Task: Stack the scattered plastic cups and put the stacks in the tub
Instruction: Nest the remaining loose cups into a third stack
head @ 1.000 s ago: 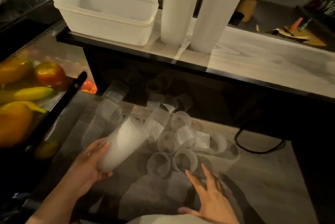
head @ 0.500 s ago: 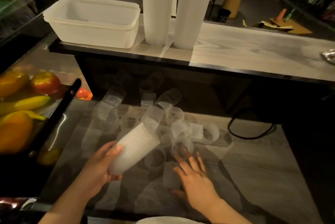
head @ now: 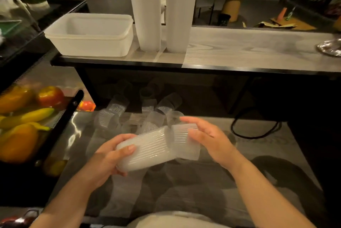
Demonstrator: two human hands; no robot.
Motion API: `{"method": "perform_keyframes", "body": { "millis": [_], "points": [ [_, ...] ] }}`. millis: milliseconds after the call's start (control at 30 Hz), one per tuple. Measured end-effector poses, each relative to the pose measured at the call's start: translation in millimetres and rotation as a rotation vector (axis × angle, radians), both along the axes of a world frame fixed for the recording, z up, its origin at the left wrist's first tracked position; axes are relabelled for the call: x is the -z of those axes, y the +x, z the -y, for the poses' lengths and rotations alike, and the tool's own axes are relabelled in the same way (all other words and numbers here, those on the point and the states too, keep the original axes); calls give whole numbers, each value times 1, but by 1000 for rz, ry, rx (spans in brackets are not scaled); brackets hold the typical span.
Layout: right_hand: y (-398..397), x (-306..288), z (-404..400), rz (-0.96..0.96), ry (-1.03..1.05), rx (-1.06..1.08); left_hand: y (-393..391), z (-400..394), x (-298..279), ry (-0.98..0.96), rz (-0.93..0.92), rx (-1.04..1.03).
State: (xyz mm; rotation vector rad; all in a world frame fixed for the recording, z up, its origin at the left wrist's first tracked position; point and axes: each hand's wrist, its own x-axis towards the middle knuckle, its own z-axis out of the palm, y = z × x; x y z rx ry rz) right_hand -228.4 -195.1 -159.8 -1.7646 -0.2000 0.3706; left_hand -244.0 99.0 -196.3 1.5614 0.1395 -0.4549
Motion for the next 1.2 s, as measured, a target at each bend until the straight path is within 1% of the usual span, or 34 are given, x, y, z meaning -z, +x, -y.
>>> {"method": "perform_keyframes", "body": {
  "millis": [67, 167, 233, 300, 333, 367, 400, 433, 467, 500, 533, 567, 600, 667, 733, 833, 867, 933, 967, 1000, 1067, 1133, 1200],
  "points": [
    [12, 0, -7, 3, -59, -91, 4, 8, -2, 17, 12, 13],
    [24, 7, -23, -6, -107, -82, 7, 27, -3, 22, -5, -47],
    [25, 14, -37, -4, -55, -82, 5, 38, -5, 10, -7, -87],
    [27, 22, -46, -27, 51, -78, 4, 41, -4, 32, -7, -131],
    [30, 29, -45, -29, 84, -25, 4, 40, -6, 39, -11, -166],
    [34, 36, -43, -16, 85, 82, 4, 36, -6, 40, -18, -206],
    [40, 47, -37, -4, 3, 242, 5, 30, -5, 44, -23, -241],
    [46, 60, -28, -16, -141, 390, 4, 25, -4, 53, -27, -265],
    [48, 70, -19, -92, -356, 466, 2, 19, -2, 64, -32, -287],
    [47, 82, -10, -197, -575, 439, -1, 14, 1, 65, -37, -308],
    [44, 93, -4, -275, -728, 358, -3, 8, 4, 56, -44, -333],
    [39, 103, -1, -318, -797, 264, -5, 5, 8, 45, -49, -350],
    [34, 110, 0, -334, -808, 203, -7, 3, 10, 49, -55, -358],
    [22, 117, 0, -295, -724, 213, -9, 7, 14, 52, -86, -334],
    [16, 126, 4, -226, -659, 299, -10, 12, 16, 35, -100, -312],
    [17, 124, 14, -244, -582, 377, -11, 12, 19, 78, -103, -251],
    [18, 117, 17, -281, -470, 435, -11, 10, 17, 93, -101, -238],
    [18, 94, 19, -336, -52, 595, -11, 5, 15, 92, -95, -202],
    [17, 81, 19, -321, 143, 644, -11, 4, 15, 84, -94, -179],
    [17, 68, 20, -286, 262, 629, -10, 6, 13, 77, -102, -152],
    [16, 54, 16, -238, 330, 466, -7, 13, 11, 57, -128, -93],
    [16, 47, 6, -215, 274, 308, -3, 22, 9, 16, -131, -46],
    [18, 43, 2, -214, 205, 289, 1, 28, 6, -27, -108, -36]
  ]
}}
